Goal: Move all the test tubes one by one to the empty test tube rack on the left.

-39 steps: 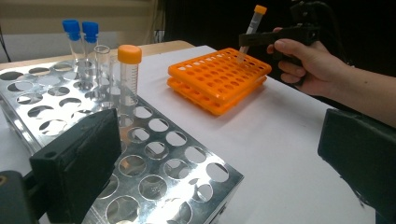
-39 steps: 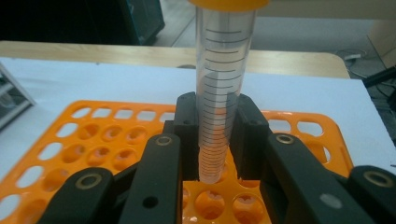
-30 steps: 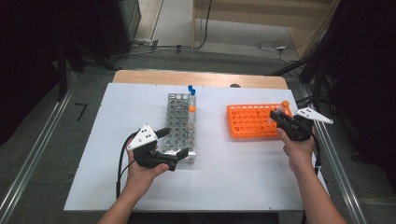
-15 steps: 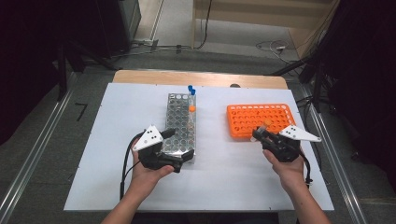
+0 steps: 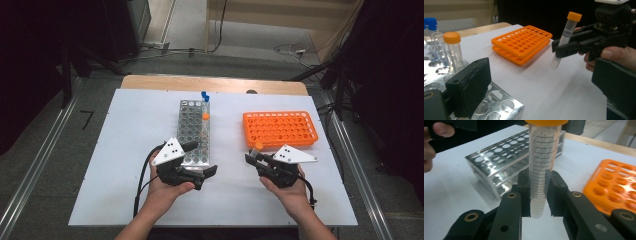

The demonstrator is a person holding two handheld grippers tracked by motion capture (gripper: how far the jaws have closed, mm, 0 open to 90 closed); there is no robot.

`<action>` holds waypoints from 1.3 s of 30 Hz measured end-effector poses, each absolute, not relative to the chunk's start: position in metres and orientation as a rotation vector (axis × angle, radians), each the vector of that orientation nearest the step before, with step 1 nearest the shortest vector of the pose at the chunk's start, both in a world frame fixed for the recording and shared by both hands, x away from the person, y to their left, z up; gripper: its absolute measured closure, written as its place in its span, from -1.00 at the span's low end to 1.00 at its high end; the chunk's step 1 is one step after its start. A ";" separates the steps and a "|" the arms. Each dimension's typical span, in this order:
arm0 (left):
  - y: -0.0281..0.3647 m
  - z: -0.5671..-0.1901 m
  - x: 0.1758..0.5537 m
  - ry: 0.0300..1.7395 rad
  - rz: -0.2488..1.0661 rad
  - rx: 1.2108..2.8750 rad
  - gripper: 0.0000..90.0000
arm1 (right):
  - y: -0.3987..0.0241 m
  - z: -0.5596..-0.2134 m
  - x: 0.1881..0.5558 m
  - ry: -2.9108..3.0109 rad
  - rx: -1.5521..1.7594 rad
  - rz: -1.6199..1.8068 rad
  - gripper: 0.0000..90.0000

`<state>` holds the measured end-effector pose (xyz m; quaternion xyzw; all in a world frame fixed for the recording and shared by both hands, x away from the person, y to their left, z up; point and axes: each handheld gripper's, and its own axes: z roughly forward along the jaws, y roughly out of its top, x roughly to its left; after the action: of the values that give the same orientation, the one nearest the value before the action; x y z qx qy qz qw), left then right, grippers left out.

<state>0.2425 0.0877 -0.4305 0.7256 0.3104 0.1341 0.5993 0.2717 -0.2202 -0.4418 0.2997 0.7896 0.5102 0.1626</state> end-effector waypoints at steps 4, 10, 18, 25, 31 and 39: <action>0.081 -0.428 0.241 0.696 0.291 1.699 -0.84 | -0.206 -0.443 0.264 2.295 0.800 1.456 0.61; 0.071 -0.426 0.240 0.649 0.259 1.710 -0.66 | -0.188 -0.446 0.254 2.347 0.741 1.461 0.61; 0.061 -0.426 0.238 0.592 0.222 1.732 -0.37 | -0.175 -0.448 0.246 2.386 0.688 1.458 0.61; 0.051 -0.426 0.236 0.532 0.195 1.762 -0.01 | -0.166 -0.449 0.239 2.421 0.638 1.454 0.61; 0.048 -0.426 0.236 0.518 0.223 1.773 0.54 | -0.162 -0.450 0.236 2.441 0.608 1.444 0.61; 0.055 -0.422 0.242 0.548 0.250 1.754 0.56 | -0.168 -0.448 0.238 2.436 0.621 1.487 0.08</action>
<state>0.2422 0.0549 -0.4218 0.7567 0.2363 0.1077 0.5999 0.2380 -0.1680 -0.4476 0.2114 0.8290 0.5059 0.1101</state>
